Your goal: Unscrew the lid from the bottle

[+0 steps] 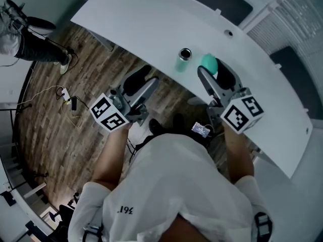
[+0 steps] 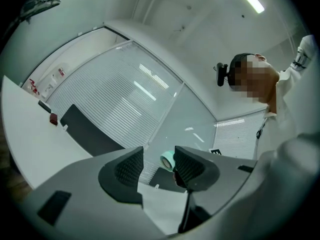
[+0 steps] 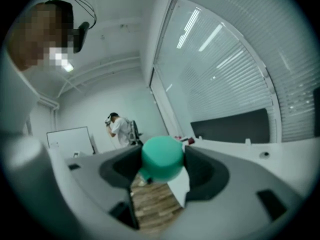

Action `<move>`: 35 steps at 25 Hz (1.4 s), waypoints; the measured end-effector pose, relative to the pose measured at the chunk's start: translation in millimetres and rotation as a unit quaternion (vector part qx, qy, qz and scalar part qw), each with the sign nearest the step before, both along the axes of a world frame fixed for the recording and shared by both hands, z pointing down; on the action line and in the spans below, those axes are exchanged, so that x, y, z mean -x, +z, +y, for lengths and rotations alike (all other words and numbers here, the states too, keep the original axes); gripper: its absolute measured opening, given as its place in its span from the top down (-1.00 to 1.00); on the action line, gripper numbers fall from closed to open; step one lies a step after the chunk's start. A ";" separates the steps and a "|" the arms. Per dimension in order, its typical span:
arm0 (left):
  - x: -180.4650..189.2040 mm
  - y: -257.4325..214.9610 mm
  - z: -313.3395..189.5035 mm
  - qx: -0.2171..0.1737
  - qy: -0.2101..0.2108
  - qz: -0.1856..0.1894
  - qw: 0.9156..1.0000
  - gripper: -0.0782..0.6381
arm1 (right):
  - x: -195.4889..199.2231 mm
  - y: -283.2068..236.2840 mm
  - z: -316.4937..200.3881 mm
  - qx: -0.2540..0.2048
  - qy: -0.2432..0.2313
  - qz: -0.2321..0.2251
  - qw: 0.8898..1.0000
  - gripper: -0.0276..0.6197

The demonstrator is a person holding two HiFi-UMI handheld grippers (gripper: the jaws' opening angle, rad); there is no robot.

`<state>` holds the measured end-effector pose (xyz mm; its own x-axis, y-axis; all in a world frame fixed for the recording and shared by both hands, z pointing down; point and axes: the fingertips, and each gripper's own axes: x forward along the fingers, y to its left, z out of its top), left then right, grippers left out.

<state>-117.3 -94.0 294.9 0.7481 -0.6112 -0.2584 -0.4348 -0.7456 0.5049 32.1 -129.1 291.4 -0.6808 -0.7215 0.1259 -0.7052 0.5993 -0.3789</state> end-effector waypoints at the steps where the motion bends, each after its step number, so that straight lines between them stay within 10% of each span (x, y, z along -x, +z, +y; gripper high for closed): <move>1: 0.8 4.1 -0.1 0.007 -0.002 0.003 1.000 0.19 | -0.4 2.5 0.4 0.003 -0.001 -0.002 1.000 0.04; 35: 36.1 49.5 82.5 0.075 0.086 0.026 0.993 0.19 | 29.2 38.0 71.0 0.065 0.059 -0.013 0.996 0.04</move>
<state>-153.4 -11.4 344.5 0.8332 -0.5093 -0.2154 -0.2776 -0.7222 0.6336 2.9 -58.1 329.5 -0.5960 -0.7760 0.2063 -0.7568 0.4570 -0.4673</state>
